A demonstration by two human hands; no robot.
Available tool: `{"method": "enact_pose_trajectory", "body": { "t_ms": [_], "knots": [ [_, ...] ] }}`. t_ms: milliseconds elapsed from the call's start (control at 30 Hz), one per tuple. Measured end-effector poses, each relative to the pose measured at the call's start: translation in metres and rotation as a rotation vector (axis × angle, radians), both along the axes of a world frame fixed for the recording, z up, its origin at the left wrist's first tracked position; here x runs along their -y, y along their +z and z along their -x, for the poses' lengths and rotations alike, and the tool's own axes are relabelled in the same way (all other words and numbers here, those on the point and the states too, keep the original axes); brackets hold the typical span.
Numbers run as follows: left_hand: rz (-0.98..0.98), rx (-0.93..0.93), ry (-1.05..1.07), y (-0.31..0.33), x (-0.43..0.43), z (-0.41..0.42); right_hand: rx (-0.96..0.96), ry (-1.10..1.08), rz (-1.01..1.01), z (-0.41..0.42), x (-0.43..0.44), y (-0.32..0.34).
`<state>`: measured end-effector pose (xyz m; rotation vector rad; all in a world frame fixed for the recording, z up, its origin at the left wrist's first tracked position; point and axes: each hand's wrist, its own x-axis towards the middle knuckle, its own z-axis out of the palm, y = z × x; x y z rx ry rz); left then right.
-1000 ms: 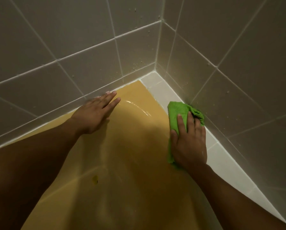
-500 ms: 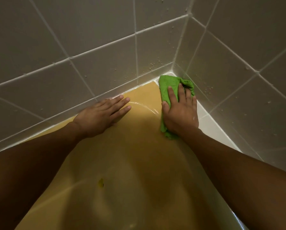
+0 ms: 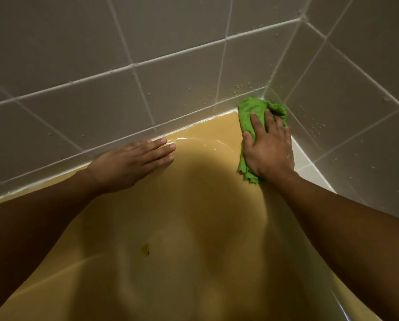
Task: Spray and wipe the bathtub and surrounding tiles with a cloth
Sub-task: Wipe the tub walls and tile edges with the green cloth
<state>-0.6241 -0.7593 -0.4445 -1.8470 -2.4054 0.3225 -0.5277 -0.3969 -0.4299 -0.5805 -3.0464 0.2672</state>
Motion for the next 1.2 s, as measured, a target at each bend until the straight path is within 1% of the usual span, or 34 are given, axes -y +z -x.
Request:
{"method": "enact_pose_trajectory", "body": {
  "t_ms": [167, 333, 467, 600, 700, 967, 1200],
  "knots": [
    [-0.029, 0.018, -0.002, 0.002, 0.053, -0.009, -0.016, -0.001, 0.013, -0.001, 0.001, -0.001],
    [-0.036, 0.019, 0.016, -0.001, 0.079, -0.014, -0.038, -0.012, 0.048, 0.000, 0.004, -0.001],
    [-0.053, -0.003, -0.015, -0.002, 0.080, -0.013, -0.048, 0.009, 0.064, 0.003, 0.027, 0.000],
    [-0.060, -0.008, -0.034, -0.003, 0.080, -0.011, -0.074, 0.108, 0.061, 0.010, 0.080, -0.001],
    [-0.074, 0.004, -0.042, -0.005, 0.080, -0.010, -0.121, 0.134, 0.053, 0.012, 0.109, -0.011],
    [-0.078, 0.001, -0.034, -0.007, 0.081, -0.009, -0.174, 0.173, 0.070, 0.011, 0.106, -0.017],
    [-0.087, -0.008, -0.031, -0.008, 0.081, -0.010, -0.163, 0.156, 0.091, 0.012, 0.107, -0.014]
  ]
}}
